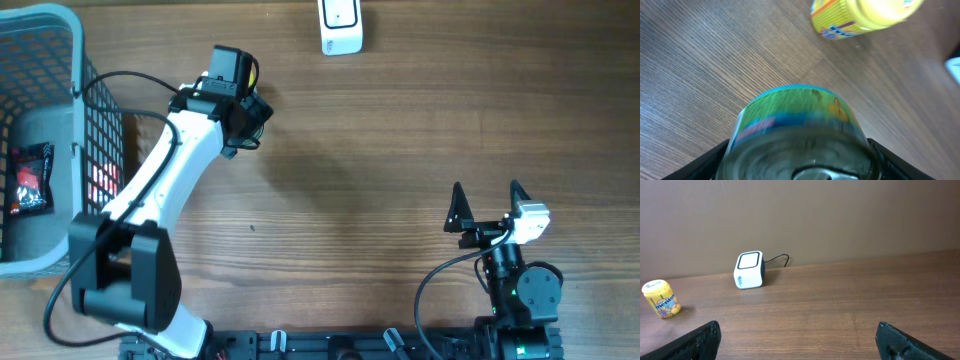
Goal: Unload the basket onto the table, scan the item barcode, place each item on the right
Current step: 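Place the tin can on the table beside the Mentos container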
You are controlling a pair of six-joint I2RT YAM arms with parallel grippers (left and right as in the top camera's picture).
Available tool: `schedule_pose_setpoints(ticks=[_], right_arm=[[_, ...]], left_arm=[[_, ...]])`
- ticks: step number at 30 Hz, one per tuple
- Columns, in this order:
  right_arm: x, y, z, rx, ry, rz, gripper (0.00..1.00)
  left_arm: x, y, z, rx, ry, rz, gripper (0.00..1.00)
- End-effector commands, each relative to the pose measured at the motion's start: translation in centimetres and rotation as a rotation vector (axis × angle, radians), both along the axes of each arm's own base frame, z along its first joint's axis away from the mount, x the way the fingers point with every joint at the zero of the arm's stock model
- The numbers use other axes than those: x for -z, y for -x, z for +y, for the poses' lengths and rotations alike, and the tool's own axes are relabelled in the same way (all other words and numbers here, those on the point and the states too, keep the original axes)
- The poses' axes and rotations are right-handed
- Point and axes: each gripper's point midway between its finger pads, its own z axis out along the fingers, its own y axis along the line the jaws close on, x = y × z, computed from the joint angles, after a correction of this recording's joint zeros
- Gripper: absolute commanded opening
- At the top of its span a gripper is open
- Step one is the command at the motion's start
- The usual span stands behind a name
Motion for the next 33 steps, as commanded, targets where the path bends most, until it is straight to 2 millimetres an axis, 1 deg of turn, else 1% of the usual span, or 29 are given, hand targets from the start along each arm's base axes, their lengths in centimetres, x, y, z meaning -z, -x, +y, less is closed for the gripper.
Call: schedule_pose_setpoints(ticks=[1,3,5,10,13,16,20,29,33], right_arm=[[0.2,0.0,0.3,-0.015,0.004,0.001,1.0],[0.2,0.0,0.3,-0.015,0.004,0.001,1.0],[0.2,0.0,0.3,-0.015,0.004,0.001,1.0],[0.2,0.0,0.3,-0.015,0.004,0.001,1.0],[0.2,0.0,0.3,-0.015,0.004,0.001,1.0],[0.2,0.0,0.3,-0.015,0.004,0.001,0.99],[0.2,0.0,0.3,-0.015,0.004,0.001,1.0],[0.2,0.0,0.3,-0.015,0.004,0.001,1.0],[0.2,0.0,0.3,-0.015,0.004,0.001,1.0]], left_arm=[[0.6,-1.0,0.2,0.005,-0.04,-0.007,0.68],[1.5,-1.0,0.3,0.005,-0.045,0.013,0.66],[2.1,-0.9,0.3,0.005,-0.048,0.028,0.7],[3.2,-1.0,0.2,0.006,-0.053,0.048,0.7],[4.1,-1.1,0.2,0.006,-0.056,0.061,0.74],[4.8,-1.1,0.2,0.006,-0.06,0.075,0.75],[5.1,-1.2,0.2,0.006,-0.06,0.077,0.76],[5.2,-1.3,0.2,0.006,-0.059,0.071,0.76],[5.7,-1.2,0.2,0.006,-0.062,0.081,0.77]])
